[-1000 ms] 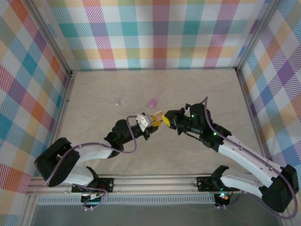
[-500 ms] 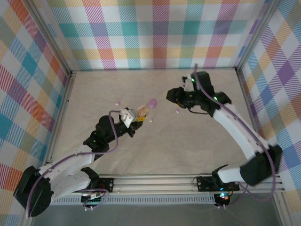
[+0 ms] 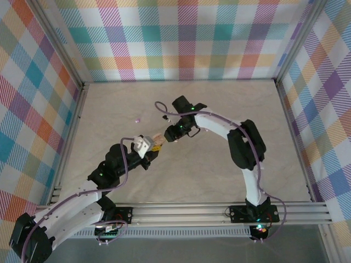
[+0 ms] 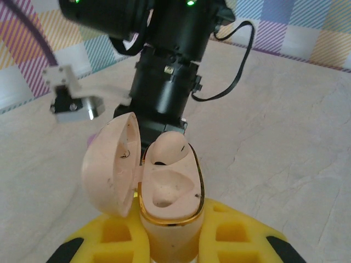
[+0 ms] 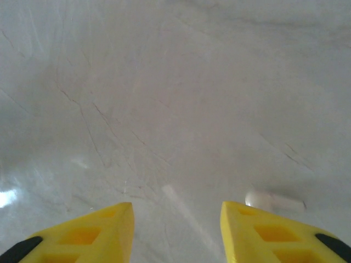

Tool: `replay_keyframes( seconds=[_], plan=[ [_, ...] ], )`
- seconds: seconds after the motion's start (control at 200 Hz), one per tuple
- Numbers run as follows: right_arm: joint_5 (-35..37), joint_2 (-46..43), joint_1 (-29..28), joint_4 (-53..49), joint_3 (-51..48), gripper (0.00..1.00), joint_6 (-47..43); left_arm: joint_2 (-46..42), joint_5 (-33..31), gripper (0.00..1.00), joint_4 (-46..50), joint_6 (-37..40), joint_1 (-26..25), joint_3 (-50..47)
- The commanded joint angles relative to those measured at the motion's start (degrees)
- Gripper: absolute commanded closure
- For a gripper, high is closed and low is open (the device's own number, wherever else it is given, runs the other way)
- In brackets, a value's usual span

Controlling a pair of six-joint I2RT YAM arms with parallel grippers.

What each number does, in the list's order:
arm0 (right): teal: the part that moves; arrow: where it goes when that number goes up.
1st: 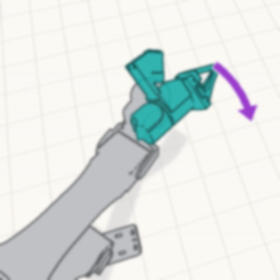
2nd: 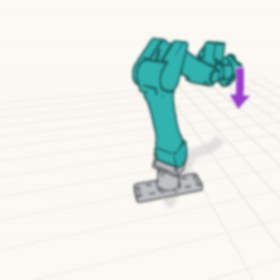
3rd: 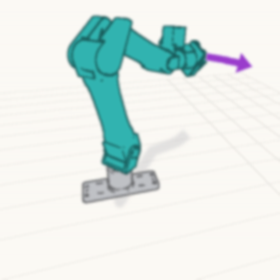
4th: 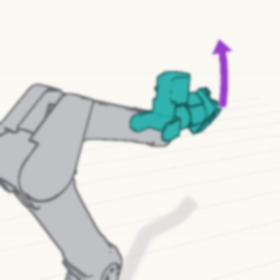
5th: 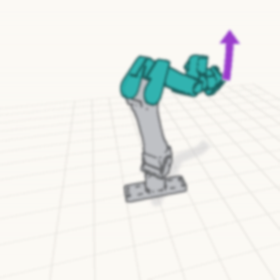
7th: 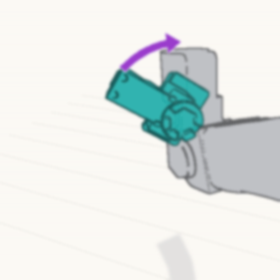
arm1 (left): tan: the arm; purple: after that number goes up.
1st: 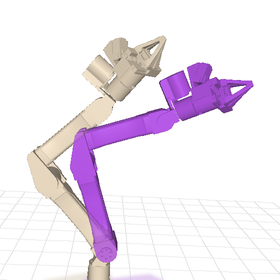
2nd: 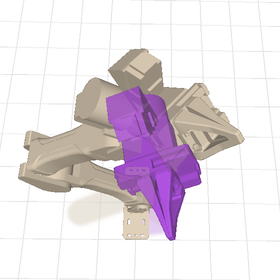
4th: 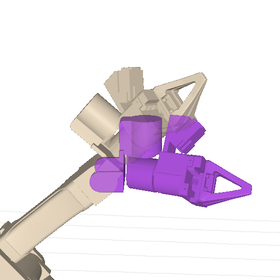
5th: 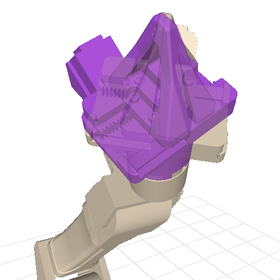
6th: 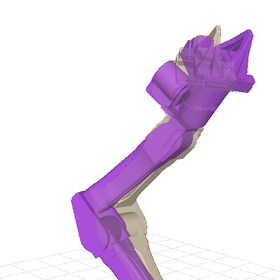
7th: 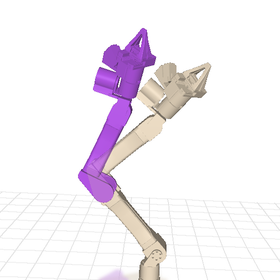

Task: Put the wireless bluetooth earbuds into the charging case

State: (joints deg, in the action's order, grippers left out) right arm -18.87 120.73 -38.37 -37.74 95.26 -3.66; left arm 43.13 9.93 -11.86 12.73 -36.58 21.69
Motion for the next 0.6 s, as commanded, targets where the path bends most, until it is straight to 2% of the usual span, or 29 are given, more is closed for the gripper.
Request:
replay_keyframes(
  seconds=[0.0,0.195,0.33,0.595],
  plan=[
    [-3.27,3.66,1.46,-3.50,6.15,0.52,-8.35,-1.24,-0.88,1.00,1.31,-1.39,0.37,-1.25],
    [-5.65,10.14,3.30,-8.20,12.73,0.52,-8.90,-1.30,-1.32,1.00,1.74,-1.16,0.37,-1.56],
    [-8.17,11.88,5.21,-11.20,14.05,0.51,-8.99,-1.30,-1.50,1.00,2.26,-0.79,0.37,-1.55],
    [-9.41,12.52,5.24,-14.72,12.77,0.51,-11.28,-1.12,-1.66,1.00,1.75,-0.91,0.37,-1.91]
  ],
)
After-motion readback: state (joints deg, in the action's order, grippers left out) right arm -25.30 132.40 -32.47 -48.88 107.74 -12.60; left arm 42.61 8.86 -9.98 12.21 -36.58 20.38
